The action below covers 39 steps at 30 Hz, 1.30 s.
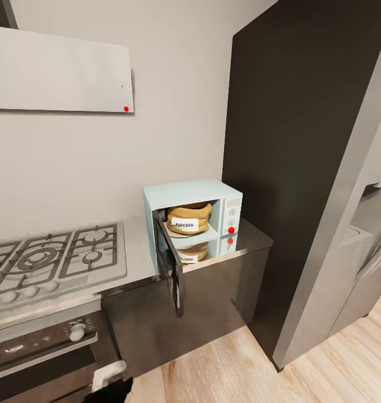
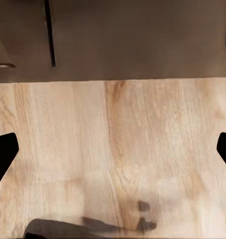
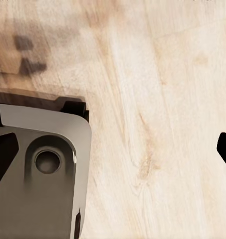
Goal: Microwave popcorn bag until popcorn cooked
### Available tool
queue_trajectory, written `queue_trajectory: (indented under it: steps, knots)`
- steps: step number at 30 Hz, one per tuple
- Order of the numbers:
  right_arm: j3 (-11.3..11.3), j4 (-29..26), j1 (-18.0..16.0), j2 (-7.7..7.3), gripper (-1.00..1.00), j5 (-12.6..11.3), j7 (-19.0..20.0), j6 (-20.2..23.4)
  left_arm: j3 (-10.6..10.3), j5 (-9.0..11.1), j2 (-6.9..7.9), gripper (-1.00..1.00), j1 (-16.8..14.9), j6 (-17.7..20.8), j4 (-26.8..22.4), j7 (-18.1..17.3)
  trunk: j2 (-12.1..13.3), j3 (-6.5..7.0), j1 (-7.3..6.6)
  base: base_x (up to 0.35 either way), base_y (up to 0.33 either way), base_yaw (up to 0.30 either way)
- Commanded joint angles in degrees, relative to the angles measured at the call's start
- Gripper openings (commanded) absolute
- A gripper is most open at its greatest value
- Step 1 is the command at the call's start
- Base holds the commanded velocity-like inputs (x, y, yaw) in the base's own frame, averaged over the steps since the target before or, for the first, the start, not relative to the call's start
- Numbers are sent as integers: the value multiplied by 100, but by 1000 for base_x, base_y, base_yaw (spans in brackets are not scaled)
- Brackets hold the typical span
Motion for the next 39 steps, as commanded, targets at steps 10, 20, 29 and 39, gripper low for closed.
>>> queue_trajectory:
  steps: [10,20,29,39]
  knots:
    - [-48,16,-8,-12,100,36,3,-21,9,63,1,100,-1548,1560,-1522,1070,-6,-9,0,0,0,0]
    - [-69,16,-8,2,100,23,-189,4,10,67,-29,100,-2527,2209,-1988,1082,-6,-9,0,0,0,0]
    - [-85,12,-8,-4,100,28,-187,67,-49,78,-75,100,-2550,2186,-1967,1082,-6,-17,0,0,0,0]
    - [-83,8,-8,-4,100,32,-191,12,-94,96,-79,100,-2550,2225,-1837,1063,-6,-28,0,0,0,-19]
